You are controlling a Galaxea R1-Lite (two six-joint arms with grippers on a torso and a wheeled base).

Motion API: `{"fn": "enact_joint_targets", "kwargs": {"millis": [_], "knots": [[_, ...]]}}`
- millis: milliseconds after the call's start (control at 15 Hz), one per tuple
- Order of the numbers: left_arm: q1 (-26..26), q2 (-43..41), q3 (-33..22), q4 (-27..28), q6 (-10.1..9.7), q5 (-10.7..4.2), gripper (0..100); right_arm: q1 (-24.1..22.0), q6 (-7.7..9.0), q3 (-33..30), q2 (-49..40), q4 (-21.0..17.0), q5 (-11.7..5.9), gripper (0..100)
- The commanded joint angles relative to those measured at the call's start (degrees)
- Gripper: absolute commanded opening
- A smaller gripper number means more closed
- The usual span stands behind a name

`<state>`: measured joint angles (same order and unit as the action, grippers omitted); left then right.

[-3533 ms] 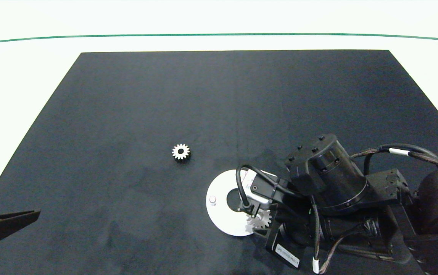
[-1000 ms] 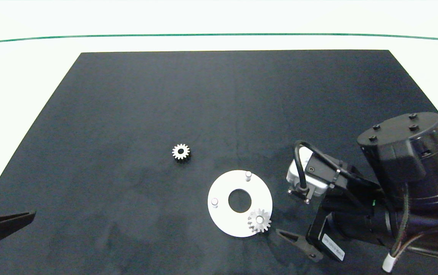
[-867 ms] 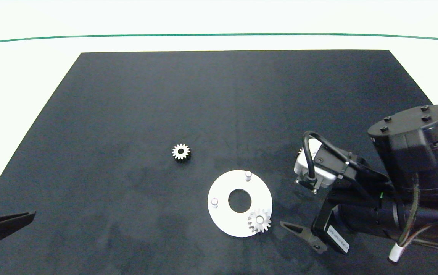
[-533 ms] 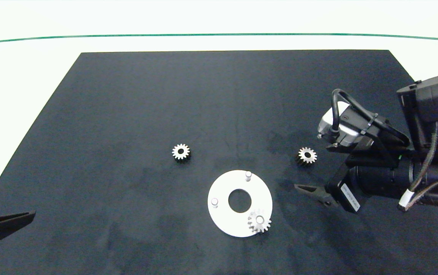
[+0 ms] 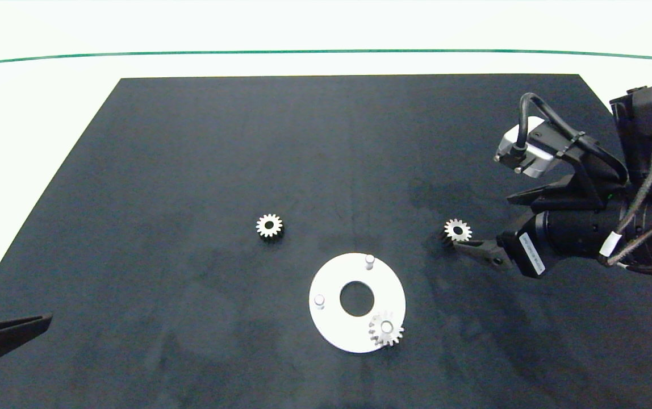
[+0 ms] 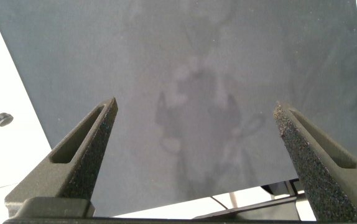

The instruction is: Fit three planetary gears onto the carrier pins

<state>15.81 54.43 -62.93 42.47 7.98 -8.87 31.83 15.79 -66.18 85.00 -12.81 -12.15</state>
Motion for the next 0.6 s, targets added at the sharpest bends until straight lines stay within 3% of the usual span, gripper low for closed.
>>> {"fn": "enact_joint_targets", "kwargs": {"millis": [67,333,600], "knots": [[0.0,-0.1,0.0,0.2,0.01,-0.09,100,-1.2,-1.64,-3.3,1.7,-1.8,-0.15,100],[0.0,-0.1,0.0,0.2,0.10,-0.09,100,-3.4,-3.83,-6.3,4.1,-4.2,-0.15,100],[0.0,-0.1,0.1,0.3,0.10,-0.09,100,-4.6,-4.27,-7.1,5.3,-5.2,-0.15,100]]}}
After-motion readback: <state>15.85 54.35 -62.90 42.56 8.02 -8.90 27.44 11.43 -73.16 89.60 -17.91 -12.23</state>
